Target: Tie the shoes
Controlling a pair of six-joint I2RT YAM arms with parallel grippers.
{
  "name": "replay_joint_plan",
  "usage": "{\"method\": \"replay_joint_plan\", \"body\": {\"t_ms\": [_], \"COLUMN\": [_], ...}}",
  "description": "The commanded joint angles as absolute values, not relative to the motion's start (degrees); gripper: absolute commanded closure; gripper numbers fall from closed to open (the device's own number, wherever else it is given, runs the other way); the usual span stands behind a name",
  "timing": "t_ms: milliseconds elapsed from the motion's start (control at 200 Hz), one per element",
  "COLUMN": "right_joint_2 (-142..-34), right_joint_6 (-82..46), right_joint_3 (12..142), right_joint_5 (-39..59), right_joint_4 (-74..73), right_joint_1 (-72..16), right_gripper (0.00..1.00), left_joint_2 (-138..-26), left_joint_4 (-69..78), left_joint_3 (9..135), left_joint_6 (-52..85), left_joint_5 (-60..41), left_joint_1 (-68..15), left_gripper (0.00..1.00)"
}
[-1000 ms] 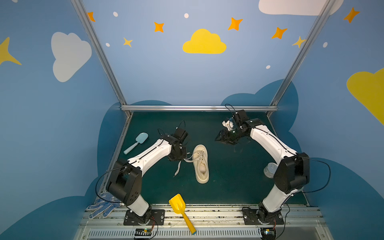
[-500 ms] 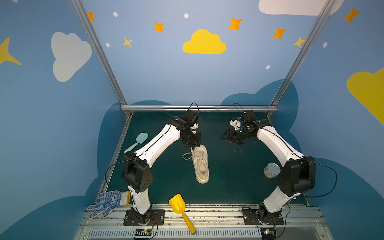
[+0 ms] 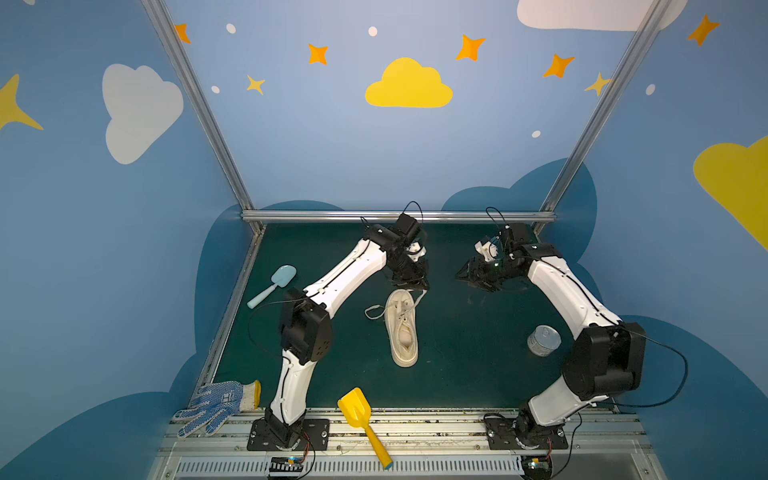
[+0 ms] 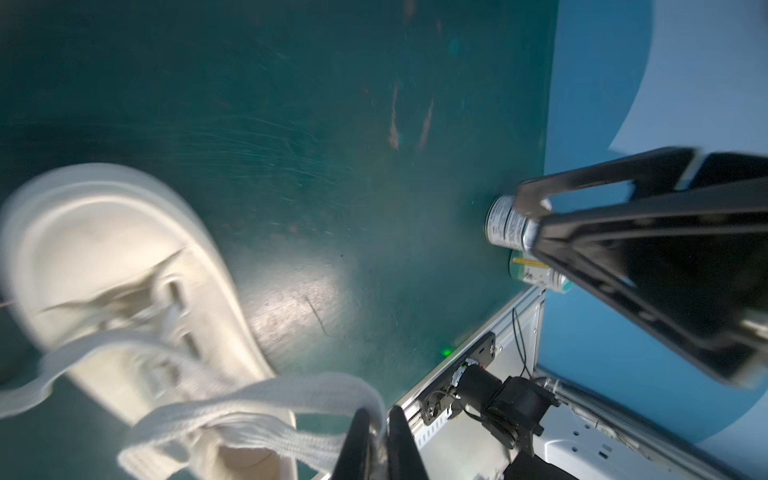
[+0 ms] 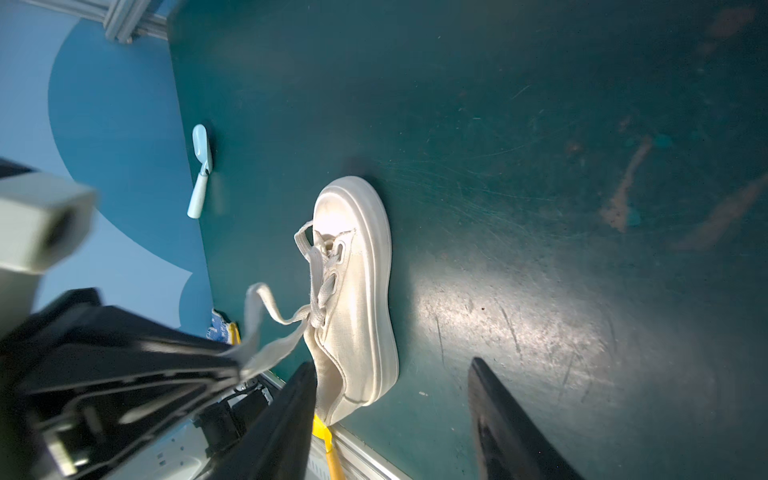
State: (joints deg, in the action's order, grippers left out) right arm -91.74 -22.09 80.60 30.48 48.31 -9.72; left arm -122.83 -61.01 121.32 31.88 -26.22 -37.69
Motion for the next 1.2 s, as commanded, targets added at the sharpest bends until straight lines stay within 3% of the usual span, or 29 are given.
{"method": "replay_joint_plan", "body": {"t_ms": [0,170,320,411,651,741,821,966,1196], "right_joint_2": [-88.82,-86.91,-86.31,-86.1,-86.11,-85.66,-85.49,-84.4,-79.94], "right_joint_6": [-21.6,-20.76,-20.67,-21.01,-20.65,-20.74,-21.32,-24.65,-32.53], "right_joint_3": [80.24,78.87,77.84,77.65,78.41,78.02,77.01,73.27,67.84], "right_joint_5": [31.81,31.83,32.01,32.26,31.81,31.79,31.45,30.47,32.12], "right_joint_4": [49.54,49.98,50.14,49.75,50.54,50.63,50.79,50.34,50.69], "right_joint_1": [-8.22,-6.82,-5.86,-5.63,-5.2,-4.84,-4.44,-3.11,-2.93], "right_gripper": [0.41,0.41,0.41,0.41,0.41,0.41,0.41,0.41,0.4], "left_joint_2": [-129.3,-137.26,-140.43,-140.99,-141.59,-142.19,-142.12,-140.45,-133.26], "left_joint_4": [-65.89,-70.11,-67.93,-64.95,-49.8,-48.49,-51.32,-56.54,-60.03], "left_joint_3": [126.79,135.26,136.47,135.42,128.81,129.54,133.58,139.72,139.03], "left_joint_6": [30.38,28.29,30.12,32.43,41.88,42.07,39.71,36.99,32.17], "left_joint_5": [-26.94,-27.36,-29.79,-30.42,-33.08,-33.0,-30.59,-26.41,-21.41], "left_joint_1": [-39.77,-41.7,-42.15,-42.36,-42.45,-42.67,-43.05,-42.9,-41.68], "left_gripper": [0.88,0.87,0.8,0.69,0.76,0.59,0.51,0.47,0.43]}}
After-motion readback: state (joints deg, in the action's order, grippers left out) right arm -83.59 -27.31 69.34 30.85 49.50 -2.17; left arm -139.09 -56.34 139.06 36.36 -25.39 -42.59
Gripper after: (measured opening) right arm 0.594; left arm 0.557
